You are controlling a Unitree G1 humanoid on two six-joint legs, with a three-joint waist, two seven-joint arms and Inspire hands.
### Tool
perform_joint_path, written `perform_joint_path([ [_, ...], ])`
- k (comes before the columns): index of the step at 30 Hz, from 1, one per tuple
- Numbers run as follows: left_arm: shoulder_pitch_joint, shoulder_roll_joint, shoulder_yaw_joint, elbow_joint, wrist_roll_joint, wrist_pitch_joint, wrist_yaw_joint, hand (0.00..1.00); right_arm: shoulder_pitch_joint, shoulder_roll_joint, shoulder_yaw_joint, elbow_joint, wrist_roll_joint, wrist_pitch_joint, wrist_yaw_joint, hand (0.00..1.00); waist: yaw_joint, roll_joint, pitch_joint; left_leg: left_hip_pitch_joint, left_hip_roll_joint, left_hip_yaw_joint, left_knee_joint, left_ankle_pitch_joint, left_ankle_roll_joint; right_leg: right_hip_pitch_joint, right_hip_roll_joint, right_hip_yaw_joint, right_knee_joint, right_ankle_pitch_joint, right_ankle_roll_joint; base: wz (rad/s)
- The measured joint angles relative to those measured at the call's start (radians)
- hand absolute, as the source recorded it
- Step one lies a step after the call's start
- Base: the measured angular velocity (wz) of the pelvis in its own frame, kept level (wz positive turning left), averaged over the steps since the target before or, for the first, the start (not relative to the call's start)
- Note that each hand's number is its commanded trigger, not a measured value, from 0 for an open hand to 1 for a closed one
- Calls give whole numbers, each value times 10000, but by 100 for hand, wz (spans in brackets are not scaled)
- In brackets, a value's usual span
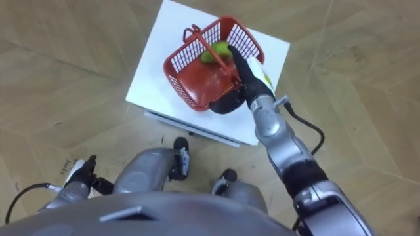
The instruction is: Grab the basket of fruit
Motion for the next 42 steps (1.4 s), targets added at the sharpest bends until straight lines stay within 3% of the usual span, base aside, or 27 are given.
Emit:
perform_joint_path([
  [12,88,-38,181,2,117,-4,67,0,455,-12,-104,-1207,-374,-2,461,0,-556,-46,-45,953,48,296,-265,30,-81,665,6,15,-32,10,-38,-8],
  [14,80,-77,190,-54,105,-20,68,0,527,-12,-262,-1388,-372,-1,556,0,-594,-2,-30,1105,52,363,-324,29,-87,781,14,127,-56,10,-38,-8],
  [20,203,-197,282,-390,89,-26,6,0,1241,36,-806,-2642,-569,-4,820,0,-814,234,-103,1634,6,500,-614,29,-118,1225,8,279,-304,12,-36,-7],
  [26,483,-243,587,-1031,-220,-92,-127,0,1875,-26,-1380,-2677,-883,-14,832,0,-1119,395,-138,2028,-9,767,-902,74,-180,1411,16,597,-358,19,-43,-11],
  [31,651,-331,752,-1101,-141,-333,-140,0,2587,-21,-2013,-1580,-1183,-49,819,0,-1396,439,-148,2427,-60,815,-1108,75,-208,1698,7,700,-408,18,-41,-5],
  [34,764,-445,1464,-1192,-108,-368,-130,0,2854,24,-2659,-350,-1205,-54,773,0,-1401,422,-160,2498,-64,926,-1159,75,-224,1734,5,720,-511,18,-40,-9],
  [39,1346,-463,1877,-1159,-87,-205,147,0,2797,115,-3583,3159,-333,57,289,0,-1588,427,-174,2805,-104,917,-1281,44,-294,2087,14,697,-707,11,-29,-1],
  [42,1547,-544,1957,-1158,246,50,146,0,2794,128,-3743,4179,-29,129,186,0,-1628,422,-159,2914,-94,935,-1299,32,-319,2169,24,728,-712,10,-28,-2],
])
